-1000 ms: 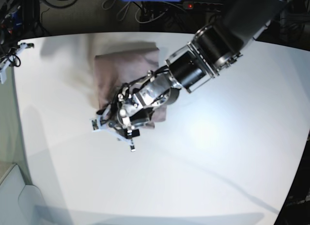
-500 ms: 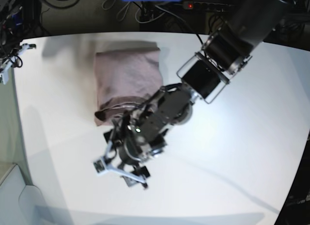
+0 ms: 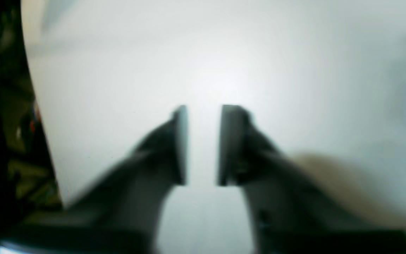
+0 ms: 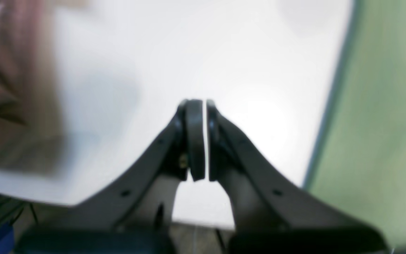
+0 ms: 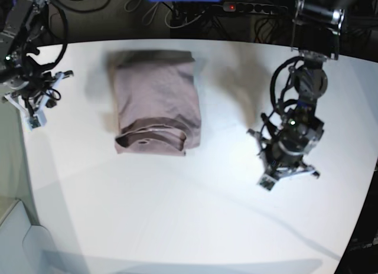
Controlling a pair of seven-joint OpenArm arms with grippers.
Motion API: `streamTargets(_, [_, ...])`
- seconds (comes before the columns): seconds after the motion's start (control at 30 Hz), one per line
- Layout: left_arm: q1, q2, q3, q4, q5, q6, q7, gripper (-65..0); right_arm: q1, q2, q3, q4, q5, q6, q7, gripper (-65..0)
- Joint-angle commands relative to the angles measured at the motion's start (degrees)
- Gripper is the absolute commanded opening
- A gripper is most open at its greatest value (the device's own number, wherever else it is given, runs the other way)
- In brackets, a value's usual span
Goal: Layout the t-shirt on the table in an organized manner, then fold the t-shirt properly
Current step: 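Smooth the folded shirt's side edge with the right gripper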
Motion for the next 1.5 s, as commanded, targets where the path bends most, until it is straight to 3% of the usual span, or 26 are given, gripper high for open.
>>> streamTargets(0.0, [0.38, -0.33, -2.92, 2.34, 0.13, 0.54, -1.26, -65.0, 2.09, 0.56, -2.06, 0.97, 0.67, 0.25, 0.24, -65.0])
streamTargets(0.1, [6.36, -0.51, -11.1, 6.3, 0.13, -0.25, -0.91, -63.2, 6.57, 0.03, -8.92, 0.79, 0.67, 0.25, -2.48, -65.0])
streamTargets(0.23, [13.04, -0.77, -19.62, 12.28, 0.66, -8.07, -0.73, -65.0, 9.91, -2.87, -16.48, 0.35, 0.67, 0.25, -3.54, -65.0])
streamTargets(0.33, [17.79, -0.51, -26.74, 15.88, 0.57, -11.5, -0.73, -64.9, 11.32, -4.19, -19.82, -3.78, 0.67, 0.25, -3.45, -65.0])
streamTargets(0.43, [21.92, -0.51, -32.11, 17.2, 0.22, -13.0, -0.82, -64.9, 12.73, -4.81, -20.87, -9.93, 0.67, 0.25, -3.1, -65.0])
streamTargets(0.63, [26.75, -0.42, -39.67, 17.46, 0.13, -16.95, -1.35, -64.9, 16.33, -4.98, -20.96, -19.51, 0.67, 0.25, 4.11, -65.0])
streamTargets(0.8, [27.28, 2.57, -45.82, 17.46, 0.13, -20.78, -1.44, -64.9, 22.31, -4.54, -20.96, -25.49, 0.67, 0.25, 4.64, -65.0])
streamTargets(1.0, [27.37, 3.1, -48.55, 17.46, 0.48, -20.78, -1.44, -64.9, 28.9, -3.75, -20.96, -32.61, 0.67, 0.25, 5.08, -65.0])
streamTargets(1.13, [27.81, 3.1, -49.25, 17.46, 0.57, -20.78, -1.35, -64.9, 32.42, -3.58, -19.99, -36.57, 0.67, 0.25, 10.88, -65.0])
streamTargets(1.27, [28.78, 3.1, -50.13, 17.46, 0.13, -20.78, -1.44, -64.9, 32.86, -2.43, -9.44, -37.1, 0.85, 0.25, 11.32, -65.0])
streamTargets(1.37, [28.78, 3.1, -50.13, 17.46, 0.13, -20.78, -1.44, -64.9, 30.05, -1.82, -4.17, -34.72, 0.93, 0.25, 7.36, -65.0])
streamTargets(1.47, [28.6, 3.36, -49.86, 17.46, 0.13, -20.78, -1.44, -64.9, 23.28, -1.91, -3.29, -24.0, 1.02, 0.25, 2.09, -65.0])
